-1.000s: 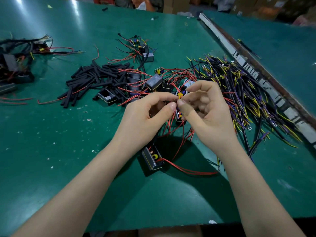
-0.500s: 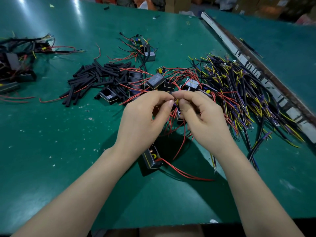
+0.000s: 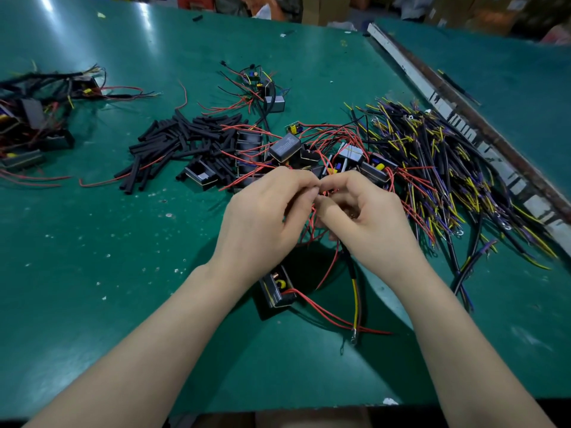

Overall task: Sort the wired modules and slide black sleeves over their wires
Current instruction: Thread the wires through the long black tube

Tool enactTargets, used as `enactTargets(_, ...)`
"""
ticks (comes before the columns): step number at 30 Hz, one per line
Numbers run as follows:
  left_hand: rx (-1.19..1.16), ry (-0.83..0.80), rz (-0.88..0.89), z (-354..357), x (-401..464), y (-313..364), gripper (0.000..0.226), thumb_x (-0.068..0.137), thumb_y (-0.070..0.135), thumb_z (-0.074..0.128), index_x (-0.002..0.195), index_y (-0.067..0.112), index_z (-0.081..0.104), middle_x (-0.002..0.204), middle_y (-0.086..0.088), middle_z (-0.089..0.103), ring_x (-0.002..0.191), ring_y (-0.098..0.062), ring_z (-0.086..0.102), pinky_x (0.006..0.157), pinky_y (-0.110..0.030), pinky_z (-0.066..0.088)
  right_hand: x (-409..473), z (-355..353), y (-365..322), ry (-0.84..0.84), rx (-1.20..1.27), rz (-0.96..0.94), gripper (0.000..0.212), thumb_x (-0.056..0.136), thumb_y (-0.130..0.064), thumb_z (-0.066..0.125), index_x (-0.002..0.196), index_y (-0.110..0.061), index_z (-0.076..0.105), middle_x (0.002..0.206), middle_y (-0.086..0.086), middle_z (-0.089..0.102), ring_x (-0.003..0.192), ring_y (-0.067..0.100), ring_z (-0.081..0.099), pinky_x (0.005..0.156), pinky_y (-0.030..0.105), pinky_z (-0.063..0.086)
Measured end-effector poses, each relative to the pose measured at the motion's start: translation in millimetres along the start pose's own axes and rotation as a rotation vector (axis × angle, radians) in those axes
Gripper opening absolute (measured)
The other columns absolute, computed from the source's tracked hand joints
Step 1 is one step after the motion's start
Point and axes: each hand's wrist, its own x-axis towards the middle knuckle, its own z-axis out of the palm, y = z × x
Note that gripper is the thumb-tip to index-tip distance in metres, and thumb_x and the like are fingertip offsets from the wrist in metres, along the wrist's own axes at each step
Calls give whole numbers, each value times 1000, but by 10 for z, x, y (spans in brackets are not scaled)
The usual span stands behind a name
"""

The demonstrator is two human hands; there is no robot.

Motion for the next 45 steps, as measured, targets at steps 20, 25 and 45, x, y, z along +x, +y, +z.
enactTargets(20, -63, 29, -354, 20, 14, 73, 9, 88, 18, 60, 84, 13, 67, 72, 10, 64, 55, 5, 48, 59, -14, 39, -31, 74, 57, 163, -338, -271, 14, 88, -11, 60, 101, -12, 65, 83, -5, 69, 71, 18, 62, 66, 39, 51)
enactTargets(25, -11, 62, -247, -8, 26, 76, 9, 88, 14, 61, 85, 10, 69, 77, 7, 67, 67, 0, 51, 64, -6, 35, -27, 54, 62, 166, -310, -296, 12, 89, -15, 60, 101, -12, 61, 81, -6, 66, 67, 13, 58, 64, 36, 48)
enactTargets(45, -554, -39, -590, -45, 79, 119, 10, 90, 24, 63, 80, 23, 62, 68, 10, 67, 60, 0, 58, 58, -14, 44, -32, 41, 52, 167, -243, -213, 22, 86, -10, 60, 107, -14, 55, 71, -13, 58, 61, 14, 53, 64, 36, 45)
